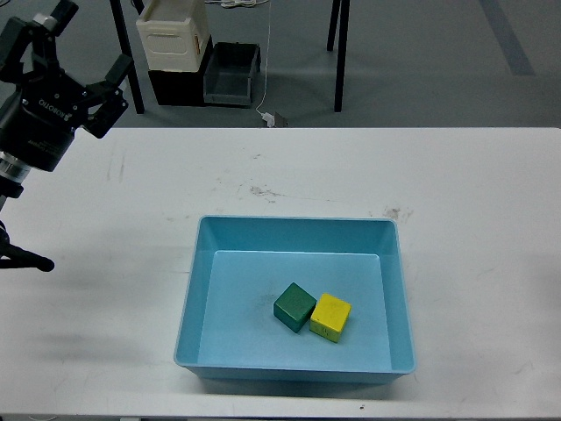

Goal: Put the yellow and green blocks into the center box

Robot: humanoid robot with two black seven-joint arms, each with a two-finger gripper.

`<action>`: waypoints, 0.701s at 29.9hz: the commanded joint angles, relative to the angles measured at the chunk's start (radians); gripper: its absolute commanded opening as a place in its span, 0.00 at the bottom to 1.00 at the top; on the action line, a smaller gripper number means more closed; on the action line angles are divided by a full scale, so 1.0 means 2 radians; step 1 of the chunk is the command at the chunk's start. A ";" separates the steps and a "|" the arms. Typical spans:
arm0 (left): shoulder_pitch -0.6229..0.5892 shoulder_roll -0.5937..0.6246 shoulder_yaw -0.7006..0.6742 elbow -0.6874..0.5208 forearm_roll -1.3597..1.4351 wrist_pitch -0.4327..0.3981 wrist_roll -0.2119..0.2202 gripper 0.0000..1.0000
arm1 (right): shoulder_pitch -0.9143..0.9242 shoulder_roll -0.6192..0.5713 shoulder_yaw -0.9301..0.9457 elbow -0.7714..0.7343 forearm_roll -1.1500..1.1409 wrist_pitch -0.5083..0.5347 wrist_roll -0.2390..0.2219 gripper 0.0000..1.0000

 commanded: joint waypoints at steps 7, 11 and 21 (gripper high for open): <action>0.100 -0.002 0.005 -0.037 -0.228 0.018 0.000 1.00 | 0.000 0.013 -0.014 -0.006 0.302 0.007 -0.005 1.00; 0.127 -0.016 0.005 -0.042 -0.245 0.018 0.000 1.00 | 0.001 0.017 -0.057 -0.005 0.378 0.032 -0.016 1.00; 0.166 -0.039 0.037 -0.069 -0.312 0.024 0.000 1.00 | 0.004 0.060 -0.083 -0.005 0.459 0.038 -0.043 1.00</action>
